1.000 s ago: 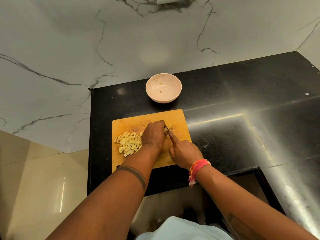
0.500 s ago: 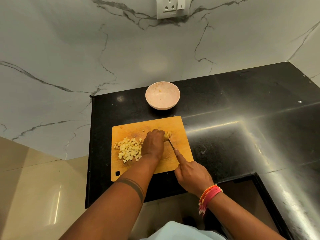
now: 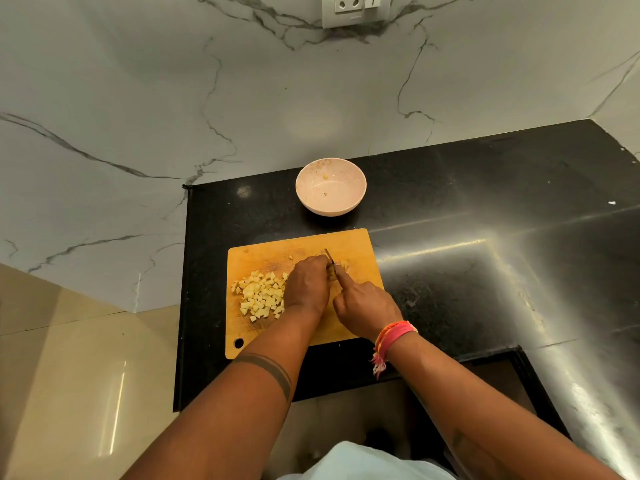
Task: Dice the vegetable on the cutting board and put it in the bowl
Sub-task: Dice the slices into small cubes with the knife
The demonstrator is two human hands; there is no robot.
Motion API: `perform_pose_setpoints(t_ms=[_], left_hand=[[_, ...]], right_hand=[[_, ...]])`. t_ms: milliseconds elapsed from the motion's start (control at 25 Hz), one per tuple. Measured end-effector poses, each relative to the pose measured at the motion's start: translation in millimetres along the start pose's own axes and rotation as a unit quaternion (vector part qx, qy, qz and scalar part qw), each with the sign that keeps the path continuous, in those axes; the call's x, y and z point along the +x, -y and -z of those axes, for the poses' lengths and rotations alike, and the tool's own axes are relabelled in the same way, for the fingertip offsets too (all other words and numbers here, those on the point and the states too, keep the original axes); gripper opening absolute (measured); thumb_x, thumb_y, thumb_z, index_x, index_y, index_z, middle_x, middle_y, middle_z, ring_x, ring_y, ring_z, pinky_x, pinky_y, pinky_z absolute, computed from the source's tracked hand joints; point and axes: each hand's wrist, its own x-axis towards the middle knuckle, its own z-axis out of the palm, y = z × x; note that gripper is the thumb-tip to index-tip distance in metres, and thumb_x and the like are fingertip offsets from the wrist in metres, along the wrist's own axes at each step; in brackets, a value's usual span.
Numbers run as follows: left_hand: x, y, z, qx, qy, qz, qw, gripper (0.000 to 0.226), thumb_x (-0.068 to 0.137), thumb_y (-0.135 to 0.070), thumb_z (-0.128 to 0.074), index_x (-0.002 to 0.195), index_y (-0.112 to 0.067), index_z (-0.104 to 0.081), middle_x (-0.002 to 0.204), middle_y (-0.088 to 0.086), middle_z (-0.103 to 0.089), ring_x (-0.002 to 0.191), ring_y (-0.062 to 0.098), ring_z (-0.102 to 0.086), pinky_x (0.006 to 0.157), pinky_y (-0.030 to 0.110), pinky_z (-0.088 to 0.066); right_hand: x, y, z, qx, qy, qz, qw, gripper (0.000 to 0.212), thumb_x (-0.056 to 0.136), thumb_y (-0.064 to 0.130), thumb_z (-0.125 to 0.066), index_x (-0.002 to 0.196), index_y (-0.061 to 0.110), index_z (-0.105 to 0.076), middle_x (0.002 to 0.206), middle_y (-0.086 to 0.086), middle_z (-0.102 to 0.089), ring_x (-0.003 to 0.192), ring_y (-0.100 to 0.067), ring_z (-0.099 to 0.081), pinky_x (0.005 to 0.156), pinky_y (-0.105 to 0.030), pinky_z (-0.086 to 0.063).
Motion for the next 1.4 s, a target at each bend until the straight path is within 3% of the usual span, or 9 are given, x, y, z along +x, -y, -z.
perform_pose_setpoints(t_ms=[120, 360, 600, 800, 1080, 1400], left_hand=[[1.1, -1.7, 0.9, 0.005, 0.004, 0.000, 1.000, 0.019, 0.101, -0.018, -0.054, 0.110, -0.018, -0.071, 0.108, 0.006, -0.071, 0.097, 0.026, -0.065, 0.080, 0.038, -0.057], [1.0, -3.9, 1.6, -0.002, 0.001, 0.003, 1.000, 0.027, 0.096, -0.009, -0.063, 0.121, -0.017, -0.070, 0.118, 0.005, -0.069, 0.108, 0.025, -0.063, 0.088, 0.038, -0.056], [-3.4, -2.1, -1.4, 0.002, -0.012, 0.000, 1.000, 0.023, 0.098, -0.011, -0.058, 0.119, -0.019, -0.067, 0.115, 0.005, -0.066, 0.105, 0.023, -0.060, 0.085, 0.039, -0.056], [-6.6, -0.8, 0.3, -0.002, -0.013, 0.012, 1.000, 0.017, 0.099, -0.014, -0.061, 0.114, -0.017, -0.069, 0.109, 0.006, -0.070, 0.097, 0.023, -0.065, 0.082, 0.038, -0.057], [-5.5, 1.6, 0.0, -0.021, -0.009, 0.021, 1.000, 0.023, 0.103, -0.019, -0.053, 0.118, -0.021, -0.071, 0.111, 0.004, -0.072, 0.097, 0.022, -0.067, 0.083, 0.037, -0.058], [-4.2, 1.1, -1.1, -0.027, -0.011, 0.028, 0.999, 0.023, 0.100, -0.013, -0.056, 0.117, -0.017, -0.071, 0.114, 0.006, -0.071, 0.101, 0.025, -0.066, 0.086, 0.038, -0.057]], right_hand=[[6.1, -2.0, -1.4, 0.004, -0.002, 0.001, 1.000, 0.063, 0.102, 0.034, -0.033, 0.162, 0.031, -0.012, 0.089, -0.015, -0.061, 0.073, -0.032, -0.054, 0.062, -0.037, -0.041], [-47.3, -18.3, -22.3, -0.019, 0.014, -0.005, 1.000, 0.069, 0.102, 0.035, -0.033, 0.161, 0.032, 0.002, 0.073, -0.003, -0.058, 0.056, -0.021, -0.052, 0.052, -0.034, -0.041], [-79.1, -28.2, -20.1, -0.002, 0.009, -0.007, 1.000, 0.068, 0.101, 0.036, -0.033, 0.161, 0.034, 0.000, 0.066, 0.000, -0.059, 0.054, -0.019, -0.056, 0.049, -0.035, -0.042], [-44.4, -14.0, -4.3, 0.005, -0.022, 0.000, 1.000, 0.067, 0.101, 0.034, -0.033, 0.161, 0.033, -0.004, 0.068, -0.003, -0.058, 0.055, -0.019, -0.053, 0.051, -0.033, -0.038], [1.8, -1.7, 3.3, -0.001, 0.007, 0.014, 1.000, 0.064, 0.100, 0.034, -0.034, 0.161, 0.031, -0.016, 0.077, -0.005, -0.051, 0.065, -0.026, -0.051, 0.060, -0.036, -0.041], [-15.0, -7.1, -8.3, -0.012, 0.019, 0.011, 1.000, 0.066, 0.101, 0.035, -0.034, 0.162, 0.031, -0.009, 0.078, -0.006, -0.053, 0.065, -0.027, -0.050, 0.060, -0.037, -0.041]])
